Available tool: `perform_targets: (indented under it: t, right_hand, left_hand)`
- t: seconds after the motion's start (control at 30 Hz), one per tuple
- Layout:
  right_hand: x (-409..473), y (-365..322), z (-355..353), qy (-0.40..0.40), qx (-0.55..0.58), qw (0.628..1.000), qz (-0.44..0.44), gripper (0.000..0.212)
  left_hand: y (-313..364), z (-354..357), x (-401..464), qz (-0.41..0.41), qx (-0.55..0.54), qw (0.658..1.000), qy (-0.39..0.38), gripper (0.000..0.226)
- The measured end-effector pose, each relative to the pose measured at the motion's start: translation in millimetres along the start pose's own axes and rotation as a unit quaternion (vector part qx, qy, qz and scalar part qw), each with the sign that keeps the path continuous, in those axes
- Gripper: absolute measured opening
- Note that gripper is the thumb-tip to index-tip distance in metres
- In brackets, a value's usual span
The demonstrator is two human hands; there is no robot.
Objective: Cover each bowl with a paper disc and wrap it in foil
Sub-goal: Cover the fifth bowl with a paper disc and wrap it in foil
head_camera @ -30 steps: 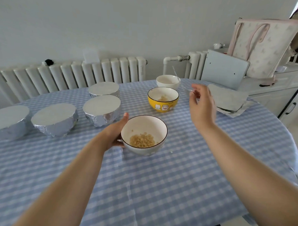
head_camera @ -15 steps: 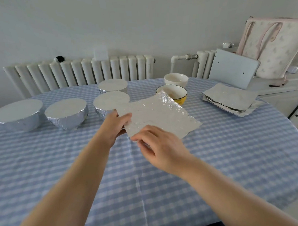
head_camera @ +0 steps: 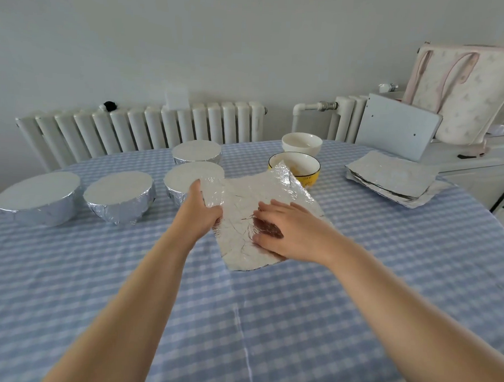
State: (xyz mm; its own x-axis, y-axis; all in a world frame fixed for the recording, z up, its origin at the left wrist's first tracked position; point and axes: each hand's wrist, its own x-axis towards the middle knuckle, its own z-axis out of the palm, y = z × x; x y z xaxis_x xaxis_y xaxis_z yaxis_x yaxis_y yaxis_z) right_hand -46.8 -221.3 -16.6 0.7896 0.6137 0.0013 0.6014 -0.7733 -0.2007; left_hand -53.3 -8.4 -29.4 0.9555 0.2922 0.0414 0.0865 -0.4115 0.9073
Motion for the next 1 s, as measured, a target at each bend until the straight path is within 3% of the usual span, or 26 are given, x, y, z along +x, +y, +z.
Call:
perform_targets:
  t: [0.07, 0.13, 0.2, 0.3, 0.37, 0.5, 0.67, 0.8, 1.0]
  right_hand:
    - [-1.6, -3.5, -1.3, -0.001, -0.01, 1.0, 0.005, 0.06]
    - [-2.6, -7.3, -0.9, -0.007, -0.01, 1.0, 0.003, 0.053]
    - [-3.2, -11.8, 1.3, -0.011, -0.006, 1.0, 0.005, 0.05]
    - [-3.2, -17.3, 7.0, -0.007, -0.006, 1.0, 0.004, 0.049]
    - [-1.7, -17.2, 8.7, -0.013, -0.007, 1.0, 0.006, 0.049]
    - [2.8, -9.2, 1.1, 0.012, 0.024, 0.999, 0.02, 0.038]
    - [17.7, -12.8, -16.6, 0.016, -0.011, 1.0, -0.008, 0.05]
    - [28.0, 2.0, -6.8, -0.048, -0.041, 0.998, 0.027, 0.059]
    - [28.3, 12.3, 0.3, -0.043, -0.023, 0.998, 0.028, 0.061]
  left_hand:
    - [4.8, 1.7, -5.5, 0.056, 0.095, 0.992, 0.064, 0.081]
    - [15.4, 5.5, -14.1, 0.177, 0.202, 0.957, 0.108, 0.071]
    - [25.0, 14.4, -16.4, 0.252, 0.274, 0.927, 0.034, 0.055]
    - [25.4, 30.1, -14.0, 0.216, 0.364, 0.897, -0.125, 0.049]
    - [21.9, 34.9, -12.0, 0.188, 0.394, 0.885, -0.162, 0.05]
    - [16.4, 38.7, -11.6, 0.192, 0.424, 0.872, -0.155, 0.053]
    - [13.1, 38.5, -17.8, 0.222, 0.475, 0.837, -0.158, 0.06]
    - [16.8, 38.5, -18.1, 0.203, 0.468, 0.843, -0.174, 0.058]
    - [18.9, 37.3, -15.7, 0.197, 0.459, 0.848, -0.179, 0.056]
